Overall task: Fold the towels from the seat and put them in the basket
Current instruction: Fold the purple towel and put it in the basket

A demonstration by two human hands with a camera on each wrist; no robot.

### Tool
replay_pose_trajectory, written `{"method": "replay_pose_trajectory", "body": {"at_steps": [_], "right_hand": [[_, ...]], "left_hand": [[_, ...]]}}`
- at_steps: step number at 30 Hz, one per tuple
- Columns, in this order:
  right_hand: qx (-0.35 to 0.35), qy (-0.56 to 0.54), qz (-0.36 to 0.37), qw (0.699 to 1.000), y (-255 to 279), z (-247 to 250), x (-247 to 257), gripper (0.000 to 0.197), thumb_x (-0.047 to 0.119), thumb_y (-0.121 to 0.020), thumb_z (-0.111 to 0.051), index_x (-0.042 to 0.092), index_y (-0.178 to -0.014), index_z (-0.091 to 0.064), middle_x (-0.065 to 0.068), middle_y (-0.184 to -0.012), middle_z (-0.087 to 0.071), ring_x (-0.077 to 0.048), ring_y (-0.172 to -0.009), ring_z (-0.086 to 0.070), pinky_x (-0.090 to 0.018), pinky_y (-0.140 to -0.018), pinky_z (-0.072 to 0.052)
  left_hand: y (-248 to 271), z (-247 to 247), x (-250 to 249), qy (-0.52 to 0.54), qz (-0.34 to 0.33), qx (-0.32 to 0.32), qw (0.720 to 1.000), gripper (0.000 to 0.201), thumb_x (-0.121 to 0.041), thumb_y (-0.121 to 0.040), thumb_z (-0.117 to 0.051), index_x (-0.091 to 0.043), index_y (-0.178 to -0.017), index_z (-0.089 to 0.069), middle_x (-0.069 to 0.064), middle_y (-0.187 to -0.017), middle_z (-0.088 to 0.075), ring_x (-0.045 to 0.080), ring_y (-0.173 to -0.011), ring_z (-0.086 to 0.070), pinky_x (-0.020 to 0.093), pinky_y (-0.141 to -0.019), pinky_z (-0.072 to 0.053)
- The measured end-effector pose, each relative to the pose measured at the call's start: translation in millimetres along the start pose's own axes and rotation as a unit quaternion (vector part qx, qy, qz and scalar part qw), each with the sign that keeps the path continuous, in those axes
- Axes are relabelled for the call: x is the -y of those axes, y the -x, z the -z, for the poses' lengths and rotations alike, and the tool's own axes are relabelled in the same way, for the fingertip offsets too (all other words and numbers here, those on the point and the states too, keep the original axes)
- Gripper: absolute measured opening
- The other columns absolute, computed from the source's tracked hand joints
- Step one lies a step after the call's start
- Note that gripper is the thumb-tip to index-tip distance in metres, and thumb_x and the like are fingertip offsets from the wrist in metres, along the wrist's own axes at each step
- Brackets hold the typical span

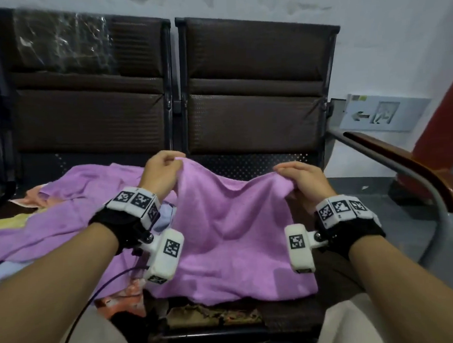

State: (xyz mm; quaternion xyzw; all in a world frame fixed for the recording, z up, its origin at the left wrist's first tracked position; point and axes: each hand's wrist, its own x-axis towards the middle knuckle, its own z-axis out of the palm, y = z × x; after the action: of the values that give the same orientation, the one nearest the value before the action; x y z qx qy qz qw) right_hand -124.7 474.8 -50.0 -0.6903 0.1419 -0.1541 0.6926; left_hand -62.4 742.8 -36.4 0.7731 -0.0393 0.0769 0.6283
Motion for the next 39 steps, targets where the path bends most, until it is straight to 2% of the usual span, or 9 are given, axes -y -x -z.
{"method": "replay_pose_trajectory", "body": {"at_steps": [3, 7, 9, 12, 14, 17, 20, 33, 39], "right_hand": [[0.083, 0.016, -0.046, 0.995, 3.6, -9.2, -14.7, 0.012, 0.001, -0.085, -0.06, 0.006, -0.081, -0.07, -0.009, -0.071, -0.063, -0.011, -0.057, -0.058, -0.023, -0.052, -0.052], [0.196, 0.037, -0.06, 0.978, 5.6, -18.3, -21.3, 0.024, -0.011, -0.087, -0.049, 0.004, -0.086, -0.068, -0.01, -0.069, -0.066, -0.011, -0.059, -0.064, -0.023, -0.058, -0.055], [0.214, 0.162, 0.029, 0.963, 7.6, -18.7, -24.9, 0.025, -0.012, -0.085, -0.054, 0.009, -0.087, -0.069, -0.004, -0.068, -0.067, -0.009, -0.061, -0.063, -0.023, -0.061, -0.053], [0.214, 0.405, 0.169, 0.873, 11.6, -19.3, -27.6, 0.015, 0.004, -0.08, -0.068, 0.018, -0.083, -0.073, -0.002, -0.079, -0.07, -0.016, -0.073, -0.065, -0.033, -0.074, -0.054], [0.242, 0.409, 0.213, 0.853, 17.7, -24.4, -23.4, 0.007, 0.01, -0.079, -0.072, 0.017, -0.08, -0.073, -0.005, -0.088, -0.067, -0.021, -0.082, -0.064, -0.036, -0.079, -0.052], [0.276, 0.258, 0.199, 0.904, 25.6, -38.5, -17.1, 0.015, 0.005, -0.082, -0.067, 0.017, -0.072, -0.064, -0.003, -0.079, -0.068, -0.013, -0.071, -0.063, -0.024, -0.067, -0.051], [0.22, 0.198, 0.181, 0.938, 27.4, -54.0, -21.5, 0.02, 0.011, -0.082, -0.07, 0.017, -0.066, -0.06, 0.003, -0.059, -0.058, -0.008, -0.055, -0.051, -0.023, -0.054, -0.041], [0.142, 0.206, 0.204, 0.947, 29.2, -80.2, -34.4, 0.021, 0.029, -0.074, -0.077, 0.022, -0.06, -0.064, 0.008, -0.059, -0.062, -0.007, -0.061, -0.054, -0.029, -0.062, -0.046], [0.168, 0.208, 0.197, 0.943, 28.6, -81.9, -37.3, 0.022, 0.033, -0.073, -0.077, 0.018, -0.063, -0.065, 0.008, -0.059, -0.062, -0.007, -0.06, -0.055, -0.029, -0.061, -0.048]], "left_hand": [[10.5, -13.5, 20.4, 0.016, 0.006, 0.047, 0.999, 0.026, -0.002, -0.087, -0.049, -0.021, -0.086, -0.066, 0.011, -0.081, -0.06, 0.021, -0.068, -0.051, 0.034, -0.06, -0.045], [15.5, -23.1, 38.2, 0.006, 0.007, 0.073, 0.997, 0.03, -0.001, -0.085, -0.053, -0.024, -0.075, -0.069, -0.011, -0.059, -0.062, 0.003, -0.054, -0.05, 0.022, -0.055, -0.042], [14.9, -23.3, 39.7, 0.016, 0.015, 0.073, 0.997, 0.027, -0.002, -0.085, -0.054, -0.023, -0.076, -0.07, -0.01, -0.059, -0.061, 0.007, -0.055, -0.049, 0.021, -0.054, -0.043], [16.8, -23.8, 41.0, 0.02, 0.032, 0.073, 0.997, 0.022, -0.003, -0.086, -0.054, -0.016, -0.082, -0.071, -0.007, -0.058, -0.058, 0.009, -0.052, -0.045, 0.022, -0.051, -0.04], [20.4, -24.3, 41.4, 0.01, 0.037, 0.084, 0.996, 0.018, -0.004, -0.086, -0.055, -0.008, -0.093, -0.071, -0.001, -0.06, -0.057, 0.016, -0.055, -0.043, 0.028, -0.054, -0.038], [25.5, -24.3, 38.9, 0.028, 0.044, 0.117, 0.992, 0.02, -0.002, -0.088, -0.054, -0.001, -0.102, -0.067, 0.014, -0.072, -0.053, 0.022, -0.062, -0.039, 0.029, -0.056, -0.034], [31.2, -24.6, 33.8, 0.067, 0.039, 0.149, 0.986, 0.018, -0.001, -0.088, -0.056, 0.0, -0.103, -0.065, 0.024, -0.084, -0.056, 0.023, -0.065, -0.04, 0.03, -0.057, -0.033], [47.9, -15.3, 24.4, 0.115, 0.079, 0.176, 0.974, 0.021, -0.011, -0.092, -0.055, 0.004, -0.105, -0.062, 0.017, -0.086, -0.06, 0.017, -0.066, -0.056, 0.023, -0.057, -0.047], [52.4, -14.3, 28.5, 0.05, 0.036, 0.193, 0.979, 0.019, -0.008, -0.083, -0.067, -0.004, -0.102, -0.066, 0.024, -0.099, -0.066, 0.018, -0.081, -0.062, 0.028, -0.071, -0.05]]}}
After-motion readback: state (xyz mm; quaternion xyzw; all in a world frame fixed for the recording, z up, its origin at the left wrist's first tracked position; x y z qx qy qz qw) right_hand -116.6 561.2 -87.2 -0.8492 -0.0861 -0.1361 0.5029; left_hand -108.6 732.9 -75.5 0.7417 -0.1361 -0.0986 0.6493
